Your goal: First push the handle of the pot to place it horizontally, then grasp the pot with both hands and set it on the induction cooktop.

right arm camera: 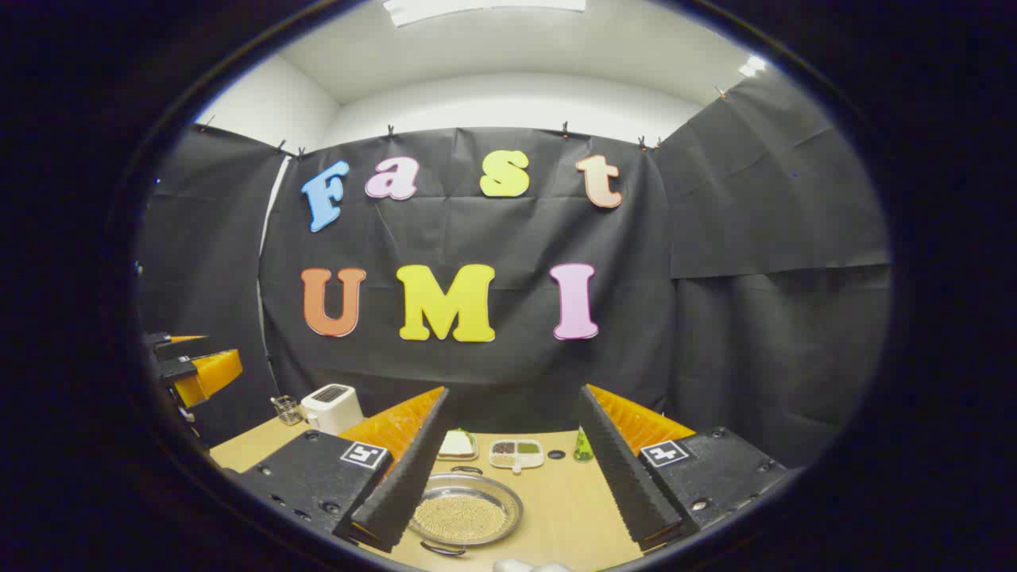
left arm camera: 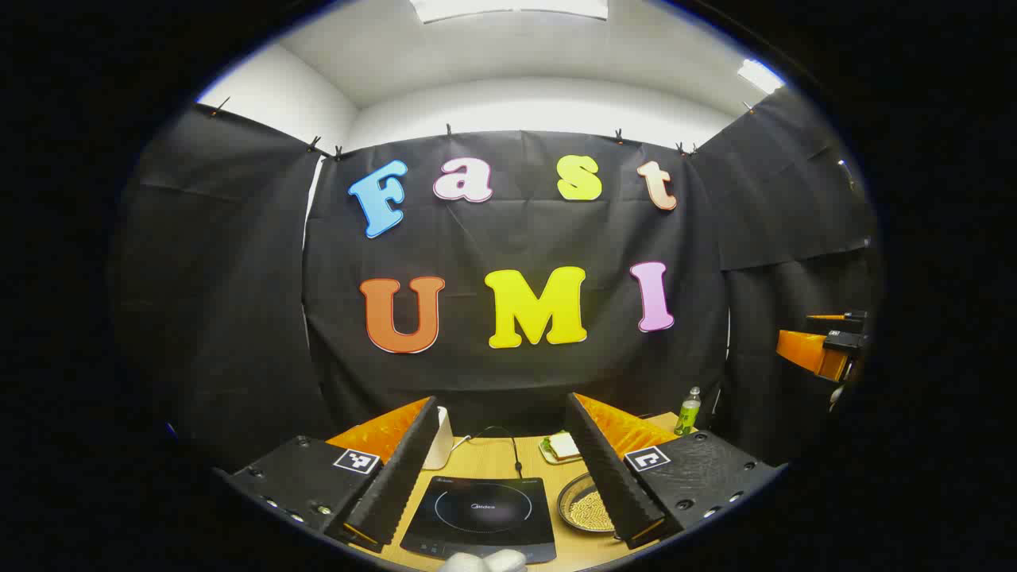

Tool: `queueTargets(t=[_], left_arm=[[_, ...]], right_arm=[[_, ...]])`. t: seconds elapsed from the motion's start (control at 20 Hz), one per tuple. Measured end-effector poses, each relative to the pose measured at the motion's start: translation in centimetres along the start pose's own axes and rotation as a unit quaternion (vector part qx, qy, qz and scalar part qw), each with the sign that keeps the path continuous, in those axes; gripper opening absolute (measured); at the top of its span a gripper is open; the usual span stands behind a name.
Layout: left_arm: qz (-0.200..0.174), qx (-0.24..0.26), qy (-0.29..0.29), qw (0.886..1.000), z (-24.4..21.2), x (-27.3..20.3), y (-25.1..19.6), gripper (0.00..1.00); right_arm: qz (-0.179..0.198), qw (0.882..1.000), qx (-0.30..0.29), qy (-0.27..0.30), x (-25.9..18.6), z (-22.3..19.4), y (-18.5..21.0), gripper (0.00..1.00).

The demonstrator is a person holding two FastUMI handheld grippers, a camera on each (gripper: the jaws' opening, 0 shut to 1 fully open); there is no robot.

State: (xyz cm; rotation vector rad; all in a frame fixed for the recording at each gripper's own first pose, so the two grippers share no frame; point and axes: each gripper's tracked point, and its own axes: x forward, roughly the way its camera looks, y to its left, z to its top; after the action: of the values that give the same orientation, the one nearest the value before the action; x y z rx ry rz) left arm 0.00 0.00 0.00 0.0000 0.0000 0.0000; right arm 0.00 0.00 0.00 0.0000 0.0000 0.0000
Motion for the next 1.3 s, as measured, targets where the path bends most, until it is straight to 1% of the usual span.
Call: queueTargets(t=[0.05, 0.1, 0.15, 0.2, 0.25, 0.3, 0.35, 0.4, 0.45, 0.5, 0.55, 0.6, 0.65, 0.7, 0.8, 0.85, 0.9, 0.95, 1.0, 1.05, 1.15, 1.2, 1.25, 1.3], left_arm=[[0.002, 0.000, 0.002, 1.000, 0.0, 0.0, 0.3, 0.96], [0.001, -0.002, 0.003, 1.000, -0.1, 0.1, 0.2, 0.96], [0.000, -0.003, 0.004, 1.000, -0.1, 0.2, 0.3, 0.96], [0.002, -0.002, 0.005, 1.000, -0.2, 0.1, 0.5, 0.96], [0.004, 0.000, 0.004, 1.000, -0.1, 0.1, 0.7, 0.96], [0.004, 0.001, 0.003, 1.000, -0.1, 0.2, 0.9, 0.96], [0.005, 0.001, 0.002, 1.000, 0.0, 0.1, 1.1, 0.96], [0.005, -0.001, 0.000, 1.000, 0.0, 0.1, 1.2, 0.96], [0.004, -0.002, 0.001, 1.000, -0.2, 0.2, 1.3, 0.96], [0.004, -0.002, 0.002, 1.000, -0.3, 0.2, 1.5, 1.00], [0.003, -0.003, 0.003, 1.000, -0.4, 0.2, 1.6, 0.96], [0.003, -0.002, 0.001, 1.000, -0.3, 0.2, 1.7, 0.96], [0.004, 0.000, 0.000, 1.000, -0.2, 0.3, 1.8, 0.96], [0.005, 0.001, 0.000, 1.000, -0.4, 0.1, 2.1, 0.96], [0.003, -0.002, 0.002, 1.000, -0.6, 0.3, 2.3, 0.96], [0.003, -0.005, 0.003, 1.000, -0.6, 0.2, 2.4, 0.96], [0.004, -0.007, 0.004, 1.000, -0.6, 0.3, 2.6, 0.96], [0.004, -0.008, 0.005, 1.000, -0.8, 0.3, 2.9, 0.96], [0.005, -0.008, 0.006, 1.000, -0.8, 0.2, 3.0, 0.96], [0.006, -0.007, 0.006, 1.000, -0.8, 0.1, 3.2, 0.96], [0.008, -0.005, 0.006, 1.000, -0.9, 0.1, 3.4, 0.96], [0.008, -0.004, 0.008, 1.000, -1.0, -0.1, 3.4, 0.96], [0.009, -0.004, 0.010, 1.000, -1.2, -0.3, 3.6, 0.96], [0.009, -0.003, 0.012, 1.000, -1.4, -0.3, 3.7, 0.96]], right_arm=[[0.000, 1.000, 0.001, 0.002, -0.1, -0.2, 0.1, 0.96], [0.000, 1.000, 0.002, 0.003, 0.1, -0.3, 0.2, 1.00], [-0.004, 1.000, 0.001, 0.008, 0.1, -0.5, 0.2, 0.96], [-0.003, 1.000, -0.001, 0.009, 0.2, -0.5, 0.3, 0.96], [-0.005, 1.000, -0.001, 0.009, 0.4, -0.5, 0.5, 1.00], [-0.004, 1.000, 0.002, 0.009, 0.4, -0.4, 0.6, 1.00], [-0.003, 1.000, 0.007, 0.007, 0.4, -0.4, 0.8, 0.96], [-0.003, 1.000, 0.014, 0.004, 0.7, -0.3, 0.9, 1.00], [-0.004, 1.000, 0.019, 0.009, 0.8, -0.5, 0.9, 0.96], [-0.002, 1.000, 0.020, 0.010, 0.9, -0.7, 1.0, 0.96], [-0.004, 1.000, 0.019, 0.014, 1.0, -0.7, 1.1, 0.96], [-0.004, 1.000, 0.016, 0.013, 1.1, -0.6, 1.2, 1.00], [-0.007, 1.000, 0.012, 0.013, 1.1, -0.5, 1.2, 0.96], [-0.007, 1.000, 0.008, 0.013, 1.1, -0.4, 1.3, 0.96], [0.000, 1.000, 0.003, 0.013, 1.1, -0.5, 2.1, 0.96], [0.000, 1.000, 0.001, 0.017, 1.2, -0.8, 2.4, 1.00], [0.003, 1.000, -0.001, 0.021, 1.3, -1.1, 2.6, 0.96], [0.007, 1.000, 0.000, 0.026, 1.4, -1.4, 3.2, 0.96], [0.012, 0.999, 0.002, 0.031, 1.4, -1.7, 3.7, 1.00], [0.021, 0.999, 0.005, 0.038, 1.4, -2.0, 4.4, 0.96], [0.033, 0.998, 0.009, 0.050, 1.6, -2.6, 5.5, 0.80], [0.036, 0.998, 0.008, 0.057, 1.7, -3.3, 5.9, 0.65], [0.045, 0.997, 0.008, 0.065, 1.8, -3.9, 6.6, 0.53], [0.059, 0.996, 0.007, 0.073, 1.8, -4.5, 7.5, 0.37]])
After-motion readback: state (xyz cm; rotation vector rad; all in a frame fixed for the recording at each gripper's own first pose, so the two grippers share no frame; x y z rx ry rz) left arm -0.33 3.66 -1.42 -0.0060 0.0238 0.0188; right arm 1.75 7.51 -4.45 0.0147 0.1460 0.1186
